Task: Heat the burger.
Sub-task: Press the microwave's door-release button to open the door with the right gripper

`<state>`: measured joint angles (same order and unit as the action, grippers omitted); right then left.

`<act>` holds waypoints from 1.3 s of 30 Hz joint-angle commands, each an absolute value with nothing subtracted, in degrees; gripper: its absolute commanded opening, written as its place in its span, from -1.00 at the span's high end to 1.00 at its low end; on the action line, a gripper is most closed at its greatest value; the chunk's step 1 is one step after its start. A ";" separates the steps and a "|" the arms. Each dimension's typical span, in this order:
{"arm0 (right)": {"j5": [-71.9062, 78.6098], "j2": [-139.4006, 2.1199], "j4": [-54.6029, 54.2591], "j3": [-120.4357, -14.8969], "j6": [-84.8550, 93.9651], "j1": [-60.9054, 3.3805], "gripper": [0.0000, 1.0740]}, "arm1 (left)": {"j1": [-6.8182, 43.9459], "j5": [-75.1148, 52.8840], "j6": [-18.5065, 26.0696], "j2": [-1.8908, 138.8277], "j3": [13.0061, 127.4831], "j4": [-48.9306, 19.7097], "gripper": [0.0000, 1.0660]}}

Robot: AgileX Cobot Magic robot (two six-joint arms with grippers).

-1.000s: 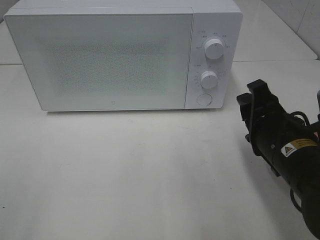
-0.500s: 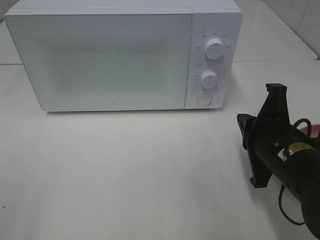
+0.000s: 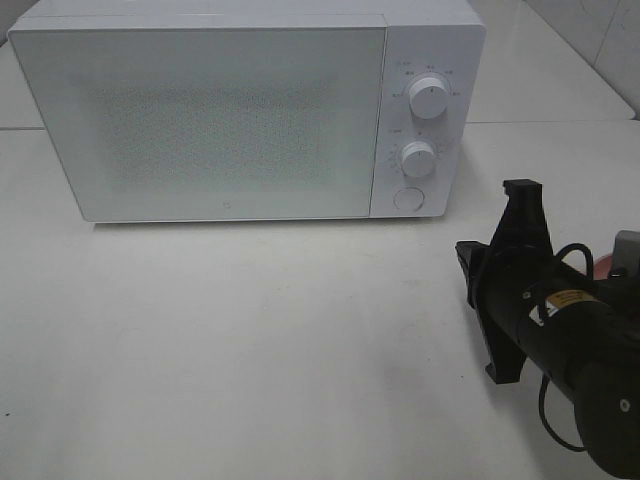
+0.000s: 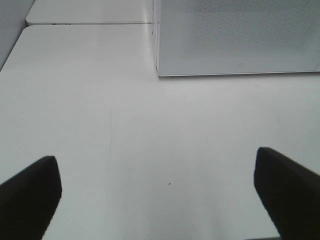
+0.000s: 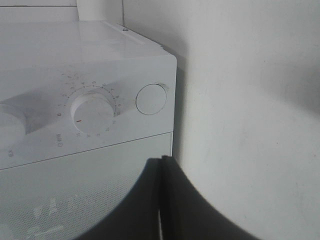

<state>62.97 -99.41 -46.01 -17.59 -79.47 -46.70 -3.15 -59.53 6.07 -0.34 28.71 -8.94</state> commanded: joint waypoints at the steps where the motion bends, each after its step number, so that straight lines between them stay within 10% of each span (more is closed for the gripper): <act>1: 62.85 -100.38 -45.21 -18.79 -79.70 -46.70 1.00 | -3.27 -58.90 5.79 -1.60 28.42 -9.22 -0.88; 39: 53.00 -115.68 -32.95 -41.31 -75.97 -32.03 1.00 | -3.27 -58.90 5.79 -1.60 28.42 -9.22 -0.88</act>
<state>53.00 -115.22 -33.86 -40.28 -76.32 -32.31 -3.15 -59.53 6.07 -0.34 28.71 -8.94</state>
